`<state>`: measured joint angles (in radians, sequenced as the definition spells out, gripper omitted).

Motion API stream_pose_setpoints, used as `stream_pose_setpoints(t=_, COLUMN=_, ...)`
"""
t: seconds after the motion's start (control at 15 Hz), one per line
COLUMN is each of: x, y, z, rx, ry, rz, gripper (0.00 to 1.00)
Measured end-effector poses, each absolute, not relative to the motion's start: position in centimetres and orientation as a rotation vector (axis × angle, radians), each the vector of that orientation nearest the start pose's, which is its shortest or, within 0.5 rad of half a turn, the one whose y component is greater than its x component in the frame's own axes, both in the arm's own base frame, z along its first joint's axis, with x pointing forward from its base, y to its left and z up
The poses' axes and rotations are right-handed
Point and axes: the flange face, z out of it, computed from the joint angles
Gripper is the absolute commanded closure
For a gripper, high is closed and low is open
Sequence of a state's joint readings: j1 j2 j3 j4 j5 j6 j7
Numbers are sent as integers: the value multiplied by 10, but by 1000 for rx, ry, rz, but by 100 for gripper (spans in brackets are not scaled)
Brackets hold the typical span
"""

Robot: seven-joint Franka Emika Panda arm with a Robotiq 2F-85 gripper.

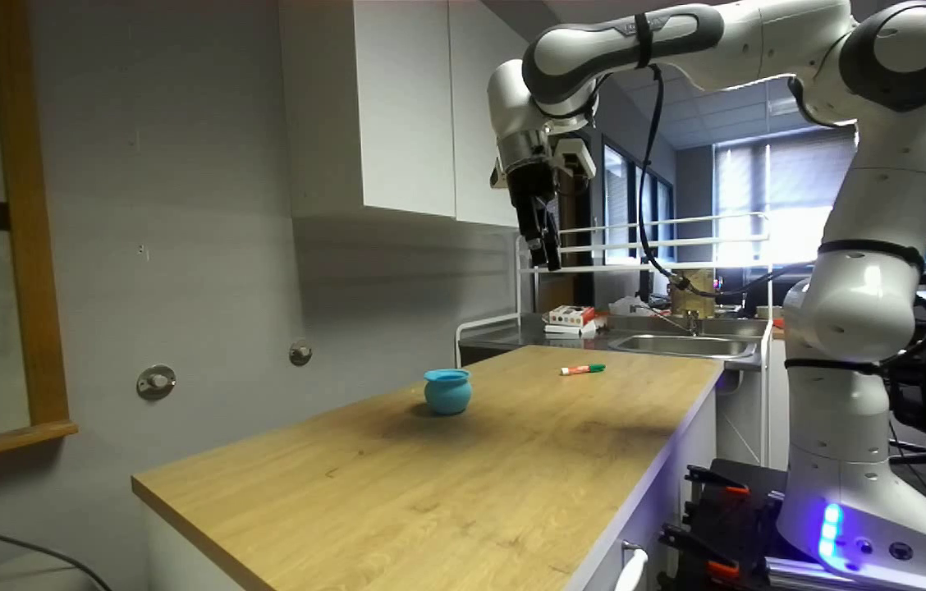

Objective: Put the marker inside the blue container

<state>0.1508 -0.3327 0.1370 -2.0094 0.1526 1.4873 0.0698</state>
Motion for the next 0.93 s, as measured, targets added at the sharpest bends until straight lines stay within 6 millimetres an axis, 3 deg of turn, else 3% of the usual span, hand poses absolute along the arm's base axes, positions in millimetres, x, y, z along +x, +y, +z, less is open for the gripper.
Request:
stream_pose_setpoints(t=0.6, x=409, y=142, z=577, rx=-3086, ry=-347, rz=304, gripper=0)
stream_pose_setpoints(t=0.93, x=426, y=103, z=578, rx=-3165, ry=-274, rz=240, gripper=0)
